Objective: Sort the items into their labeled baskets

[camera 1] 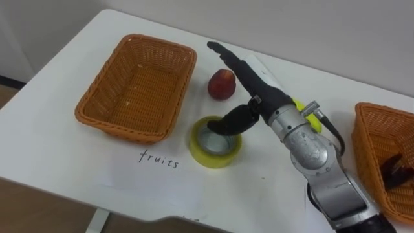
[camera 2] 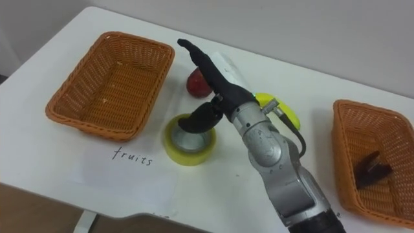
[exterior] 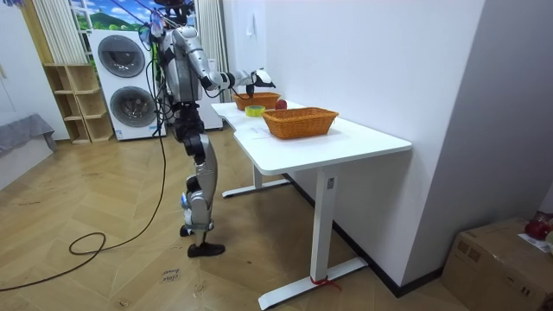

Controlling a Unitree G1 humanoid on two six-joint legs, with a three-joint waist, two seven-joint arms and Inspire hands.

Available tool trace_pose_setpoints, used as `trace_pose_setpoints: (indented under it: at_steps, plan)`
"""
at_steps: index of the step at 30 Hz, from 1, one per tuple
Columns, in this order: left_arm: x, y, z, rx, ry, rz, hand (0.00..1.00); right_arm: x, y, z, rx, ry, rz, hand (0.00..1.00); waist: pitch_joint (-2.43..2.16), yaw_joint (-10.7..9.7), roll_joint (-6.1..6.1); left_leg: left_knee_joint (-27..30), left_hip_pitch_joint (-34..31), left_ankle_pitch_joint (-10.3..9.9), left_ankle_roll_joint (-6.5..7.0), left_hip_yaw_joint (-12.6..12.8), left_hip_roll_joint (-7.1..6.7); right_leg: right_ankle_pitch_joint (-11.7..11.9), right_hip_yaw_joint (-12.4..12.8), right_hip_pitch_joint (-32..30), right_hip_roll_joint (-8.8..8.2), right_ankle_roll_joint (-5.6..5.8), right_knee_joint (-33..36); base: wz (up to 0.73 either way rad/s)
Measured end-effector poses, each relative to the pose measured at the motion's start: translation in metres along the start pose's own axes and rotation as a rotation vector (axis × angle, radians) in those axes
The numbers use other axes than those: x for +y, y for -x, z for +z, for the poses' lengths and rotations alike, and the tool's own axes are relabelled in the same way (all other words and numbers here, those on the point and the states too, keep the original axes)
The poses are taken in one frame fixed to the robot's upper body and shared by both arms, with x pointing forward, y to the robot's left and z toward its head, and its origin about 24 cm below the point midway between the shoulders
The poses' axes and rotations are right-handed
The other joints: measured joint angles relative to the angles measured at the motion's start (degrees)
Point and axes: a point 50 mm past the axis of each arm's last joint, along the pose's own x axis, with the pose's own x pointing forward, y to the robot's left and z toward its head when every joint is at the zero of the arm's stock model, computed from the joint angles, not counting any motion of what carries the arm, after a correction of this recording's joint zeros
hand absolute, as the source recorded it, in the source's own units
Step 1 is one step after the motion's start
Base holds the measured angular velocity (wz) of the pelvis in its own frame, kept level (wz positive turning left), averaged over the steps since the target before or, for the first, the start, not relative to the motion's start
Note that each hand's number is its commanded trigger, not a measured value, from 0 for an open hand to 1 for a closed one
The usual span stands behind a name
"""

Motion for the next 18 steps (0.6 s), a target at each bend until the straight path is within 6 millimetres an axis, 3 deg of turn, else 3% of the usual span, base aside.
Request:
trace_pose_setpoints:
  at_steps: [8, 18]
  plan:
    - [0.000, 0.000, -0.002, 0.004, -0.001, -0.001, 0.00, 0.001, 0.000, -0.002, 0.010, -0.001, 0.014, 0.00, 0.02, -0.3, 0.04, 0.2, 0.4, 0.0, 0.02, -0.6, -0.06, 0.0, -0.1, 0.7, -0.13, 0.00, 0.0, 0.02]
    - [-0.003, 0.001, -0.007, 0.027, -0.006, -0.013, 0.00, 0.021, 0.011, -0.034, 0.155, -0.037, 0.111, 0.00, -0.29, 0.0, -0.41, 0.0, 0.6, 0.0, 0.02, -0.6, -0.16, 0.0, 0.0, 0.9, -0.09, 0.01, 0.0, 0.01]
